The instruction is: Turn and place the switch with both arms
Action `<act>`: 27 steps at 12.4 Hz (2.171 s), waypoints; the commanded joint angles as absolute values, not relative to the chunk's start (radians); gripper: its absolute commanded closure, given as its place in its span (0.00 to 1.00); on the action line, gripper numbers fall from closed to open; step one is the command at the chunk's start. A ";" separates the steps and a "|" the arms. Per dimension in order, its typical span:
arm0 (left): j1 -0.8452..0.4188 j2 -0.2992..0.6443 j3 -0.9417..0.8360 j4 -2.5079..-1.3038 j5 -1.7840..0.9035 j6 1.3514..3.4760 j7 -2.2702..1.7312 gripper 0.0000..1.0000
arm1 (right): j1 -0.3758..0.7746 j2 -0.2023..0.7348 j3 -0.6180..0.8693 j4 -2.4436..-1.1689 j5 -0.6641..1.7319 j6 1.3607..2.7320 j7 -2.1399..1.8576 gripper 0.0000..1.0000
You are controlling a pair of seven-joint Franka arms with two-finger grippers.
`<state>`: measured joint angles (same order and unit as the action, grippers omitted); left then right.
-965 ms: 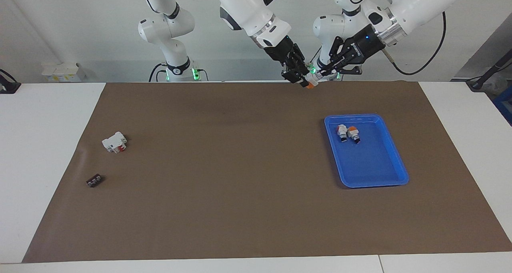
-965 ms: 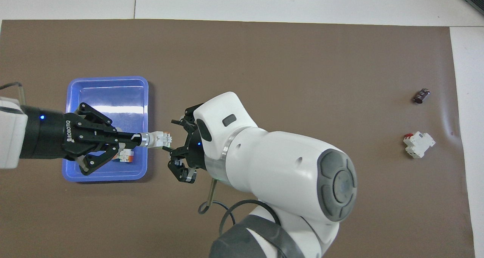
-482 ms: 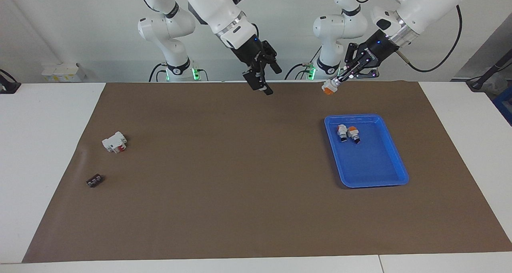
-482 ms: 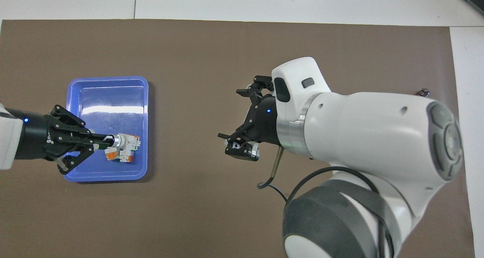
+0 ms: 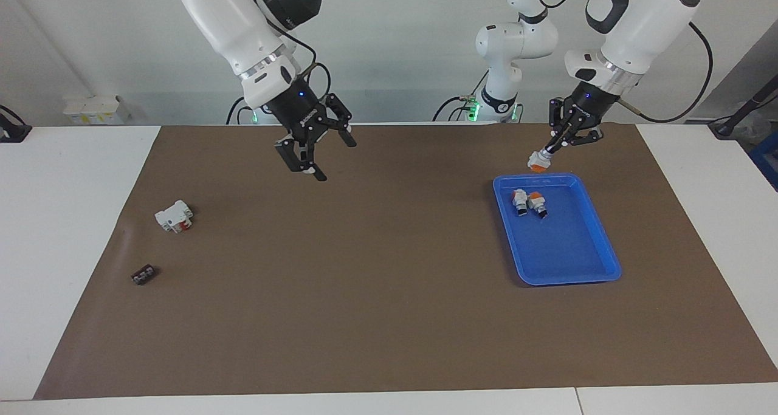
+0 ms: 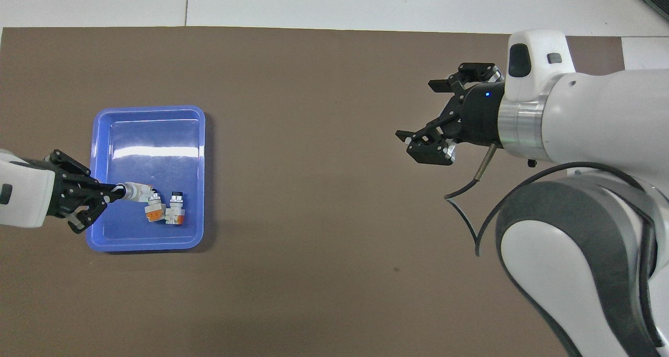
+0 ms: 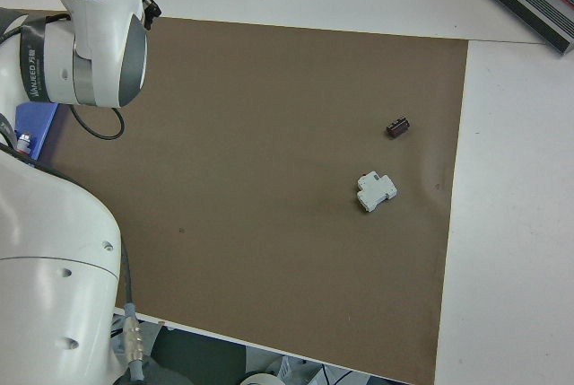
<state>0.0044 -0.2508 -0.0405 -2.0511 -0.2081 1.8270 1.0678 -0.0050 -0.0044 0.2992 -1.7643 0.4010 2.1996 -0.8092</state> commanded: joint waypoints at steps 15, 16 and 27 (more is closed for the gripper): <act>0.116 0.131 -0.051 -1.969 0.069 1.666 0.960 1.00 | -0.012 -0.038 -0.054 -1.586 -0.032 1.623 -0.032 0.00; 0.124 0.118 -0.051 -1.992 0.064 1.661 0.912 1.00 | -0.012 -0.044 -0.054 -1.588 -0.032 1.590 -0.031 0.00; 0.127 0.086 -0.048 -1.931 -0.069 1.655 0.899 0.00 | 0.017 -0.084 -0.041 -1.655 -0.104 1.586 -0.018 0.00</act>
